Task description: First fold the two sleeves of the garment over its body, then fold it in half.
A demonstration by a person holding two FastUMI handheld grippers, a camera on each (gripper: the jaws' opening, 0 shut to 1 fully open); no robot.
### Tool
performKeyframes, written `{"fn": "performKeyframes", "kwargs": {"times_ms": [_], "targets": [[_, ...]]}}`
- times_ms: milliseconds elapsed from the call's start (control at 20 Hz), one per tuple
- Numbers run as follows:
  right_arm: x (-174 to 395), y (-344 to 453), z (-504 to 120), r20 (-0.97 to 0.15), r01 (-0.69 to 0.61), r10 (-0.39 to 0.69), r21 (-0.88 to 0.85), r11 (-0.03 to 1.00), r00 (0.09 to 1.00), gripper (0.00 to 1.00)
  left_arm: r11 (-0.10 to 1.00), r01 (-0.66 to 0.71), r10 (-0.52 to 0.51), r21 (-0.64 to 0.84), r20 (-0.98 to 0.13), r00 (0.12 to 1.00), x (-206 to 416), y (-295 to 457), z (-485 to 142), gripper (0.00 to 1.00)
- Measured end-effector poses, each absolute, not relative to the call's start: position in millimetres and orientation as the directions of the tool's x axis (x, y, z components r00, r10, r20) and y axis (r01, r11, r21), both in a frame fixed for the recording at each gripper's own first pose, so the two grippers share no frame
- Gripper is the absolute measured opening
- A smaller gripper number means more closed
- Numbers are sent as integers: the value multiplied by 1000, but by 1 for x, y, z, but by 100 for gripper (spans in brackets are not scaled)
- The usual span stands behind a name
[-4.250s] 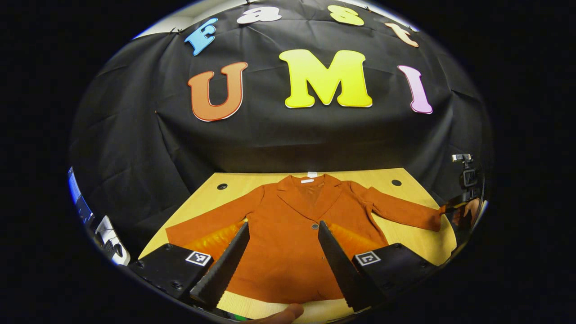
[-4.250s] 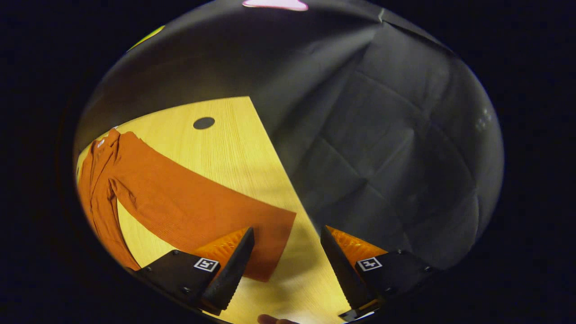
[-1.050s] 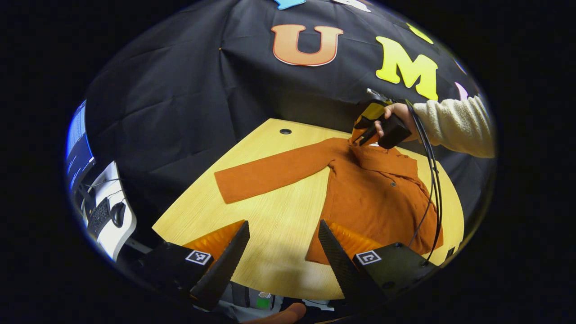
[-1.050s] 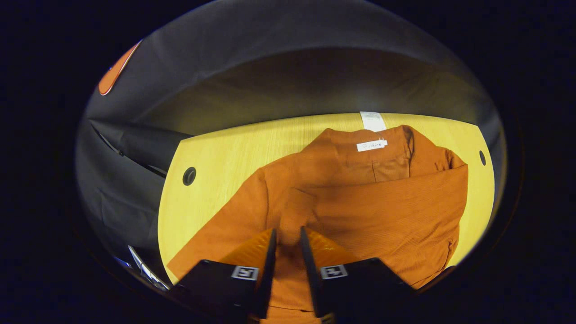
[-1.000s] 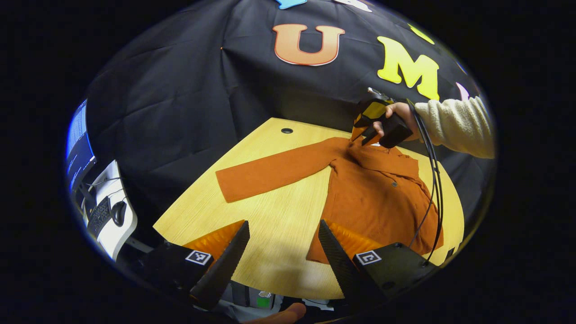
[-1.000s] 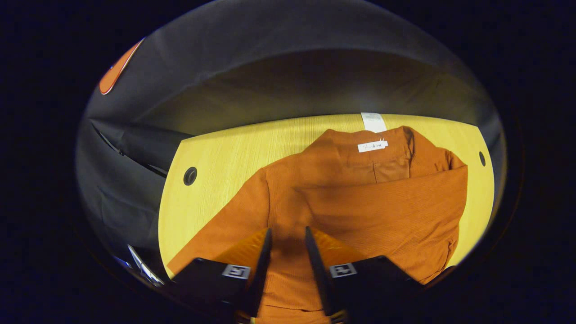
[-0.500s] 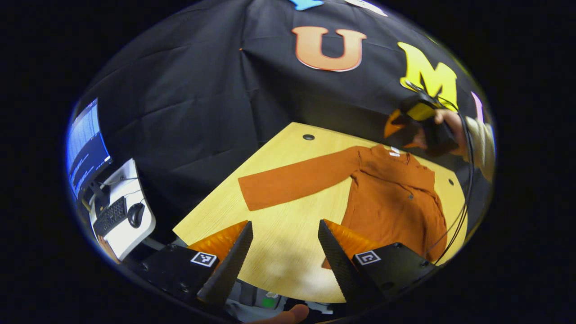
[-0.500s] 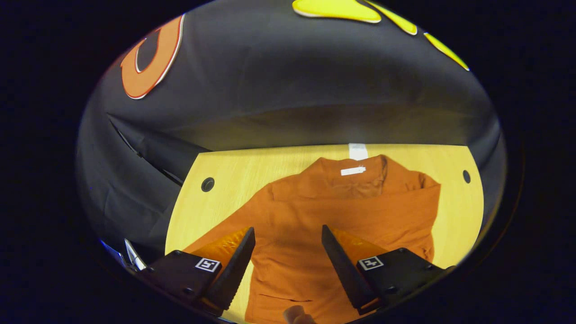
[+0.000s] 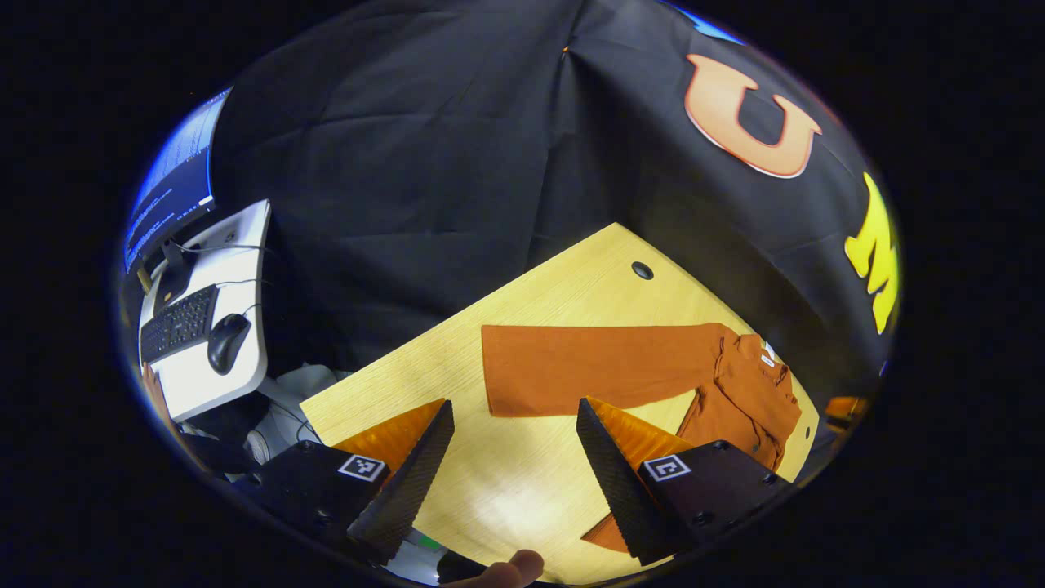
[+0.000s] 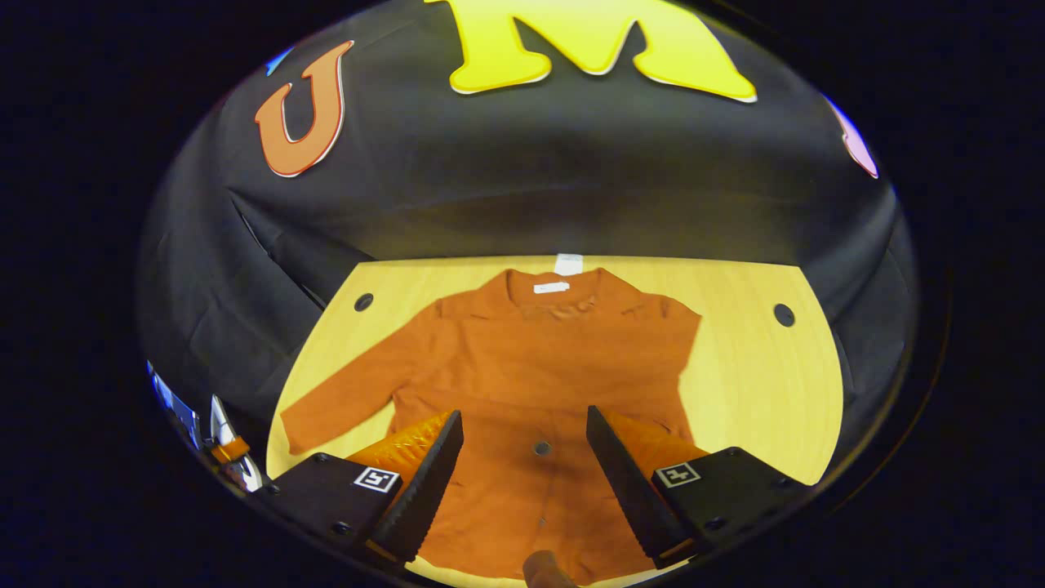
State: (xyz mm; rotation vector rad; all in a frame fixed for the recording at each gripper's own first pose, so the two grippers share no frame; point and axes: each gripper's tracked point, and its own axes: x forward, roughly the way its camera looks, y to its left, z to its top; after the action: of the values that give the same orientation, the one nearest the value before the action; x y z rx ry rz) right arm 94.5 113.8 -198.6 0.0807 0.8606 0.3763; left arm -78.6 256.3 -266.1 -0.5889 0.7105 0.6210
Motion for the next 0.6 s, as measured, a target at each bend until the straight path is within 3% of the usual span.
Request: {"fn": "performKeyframes", "kwargs": {"times_ms": [350, 400, 450, 600], "targets": [[2, 10, -193, -687, -286, 302, 141, 948, 661, 97, 587, -732, 122, -345, -857, 501, -25, 285, -321, 96], [-9, -9, -192, -682, -273, 286, 130, 953, 673, 94, 578, -741, 108, -343, -867, 486, -22, 291, -328, 100], [-18, -26, -192, -679, -257, 264, 114, 960, 685, 98, 570, -746, 91, -343, -877, 472, -18, 293, -334, 95], [-34, -81, -199, -672, -175, 158, 43, 984, 724, 98, 579, -752, 69, -316, -899, 432, -11, 300, -349, 95]]}}
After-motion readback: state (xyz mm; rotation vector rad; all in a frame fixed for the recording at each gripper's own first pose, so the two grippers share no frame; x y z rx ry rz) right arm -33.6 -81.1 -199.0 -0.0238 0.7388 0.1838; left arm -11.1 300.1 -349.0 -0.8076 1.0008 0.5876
